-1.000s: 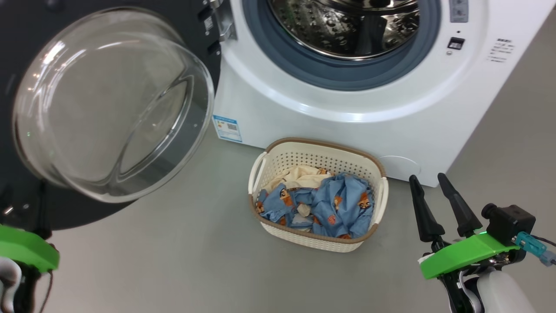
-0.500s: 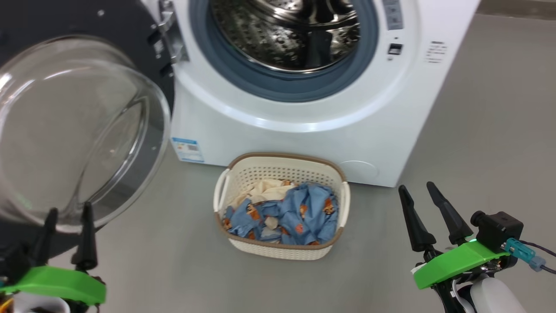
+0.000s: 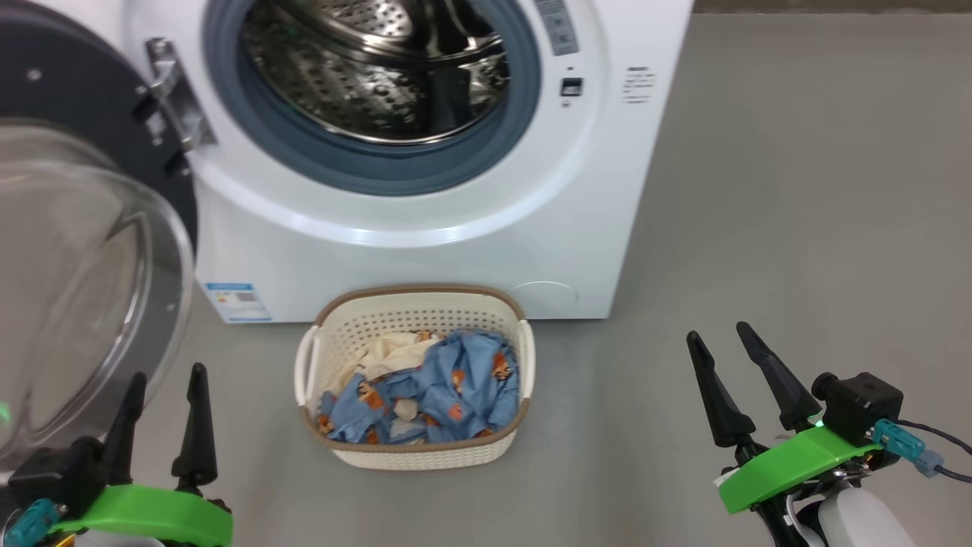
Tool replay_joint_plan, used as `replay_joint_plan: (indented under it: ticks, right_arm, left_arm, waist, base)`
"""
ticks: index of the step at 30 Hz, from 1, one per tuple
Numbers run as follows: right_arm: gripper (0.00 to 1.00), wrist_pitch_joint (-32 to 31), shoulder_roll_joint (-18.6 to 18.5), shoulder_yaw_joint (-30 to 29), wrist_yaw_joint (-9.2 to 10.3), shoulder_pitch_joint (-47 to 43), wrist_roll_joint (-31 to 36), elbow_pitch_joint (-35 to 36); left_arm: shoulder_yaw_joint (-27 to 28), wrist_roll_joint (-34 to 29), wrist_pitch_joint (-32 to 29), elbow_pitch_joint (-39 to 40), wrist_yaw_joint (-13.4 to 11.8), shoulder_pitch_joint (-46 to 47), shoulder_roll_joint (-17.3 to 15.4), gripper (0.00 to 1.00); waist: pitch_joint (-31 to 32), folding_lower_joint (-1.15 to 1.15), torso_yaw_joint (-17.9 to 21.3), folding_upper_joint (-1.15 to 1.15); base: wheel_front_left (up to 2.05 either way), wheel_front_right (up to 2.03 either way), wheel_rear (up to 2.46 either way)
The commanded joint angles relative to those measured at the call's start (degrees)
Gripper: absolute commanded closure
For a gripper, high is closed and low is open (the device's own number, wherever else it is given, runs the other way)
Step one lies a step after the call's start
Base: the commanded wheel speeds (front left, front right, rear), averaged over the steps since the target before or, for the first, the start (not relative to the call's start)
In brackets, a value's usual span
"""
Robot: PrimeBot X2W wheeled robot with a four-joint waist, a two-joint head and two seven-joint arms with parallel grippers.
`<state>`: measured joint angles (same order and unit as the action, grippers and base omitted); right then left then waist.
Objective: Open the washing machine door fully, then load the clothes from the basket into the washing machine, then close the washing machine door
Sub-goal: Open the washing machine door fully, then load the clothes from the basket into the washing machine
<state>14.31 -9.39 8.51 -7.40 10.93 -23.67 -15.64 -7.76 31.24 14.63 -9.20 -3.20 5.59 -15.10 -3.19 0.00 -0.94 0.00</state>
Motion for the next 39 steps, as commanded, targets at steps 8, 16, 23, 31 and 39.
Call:
replay_joint_plan:
  ticks: [8, 16, 23, 31, 39]
  right_arm:
    - [0.0, 0.7, -1.4, 1.3, -0.09, 1.8, 1.7, 2.1]
    - [0.0, 0.7, -2.5, 0.4, -0.09, 1.6, 2.2, 2.7]
    - [0.0, 0.7, -3.4, -0.8, -0.09, 1.1, 2.3, 3.2]
    - [0.0, 0.7, -3.4, -0.9, -0.09, 0.9, 2.3, 3.4]
    - [0.0, 0.7, -3.3, -0.8, -0.09, 1.0, 2.4, 3.5]
  left_arm:
    - [3.8, -3.8, 0.4, 2.4, 0.7, -0.4, 1.3, 0.0]
    - [5.3, -6.6, 0.4, 2.4, 2.6, -1.6, 3.7, 0.0]
    - [6.7, -8.5, 0.4, 1.7, 4.7, -2.0, 5.9, 0.0]
    - [8.6, -10.1, 0.4, 1.7, 6.4, -2.3, 7.4, 0.0]
    - [9.5, -11.5, 0.4, 0.9, 7.2, -2.0, 8.0, 0.0]
  waist:
    - [0.7, 0.0, 4.9, 0.0]
    - [1.0, 0.0, 6.4, 0.0]
    - [1.2, 0.0, 6.1, 0.0]
    - [1.6, 0.0, 6.0, 0.0]
    - [1.2, 0.0, 6.0, 0.0]
  base:
    - [0.0, 0.0, 0.0]
    - [0.0, 0.0, 0.0]
    - [0.0, 0.0, 0.0]
    - [0.0, 0.0, 0.0]
    - [0.0, 0.0, 0.0]
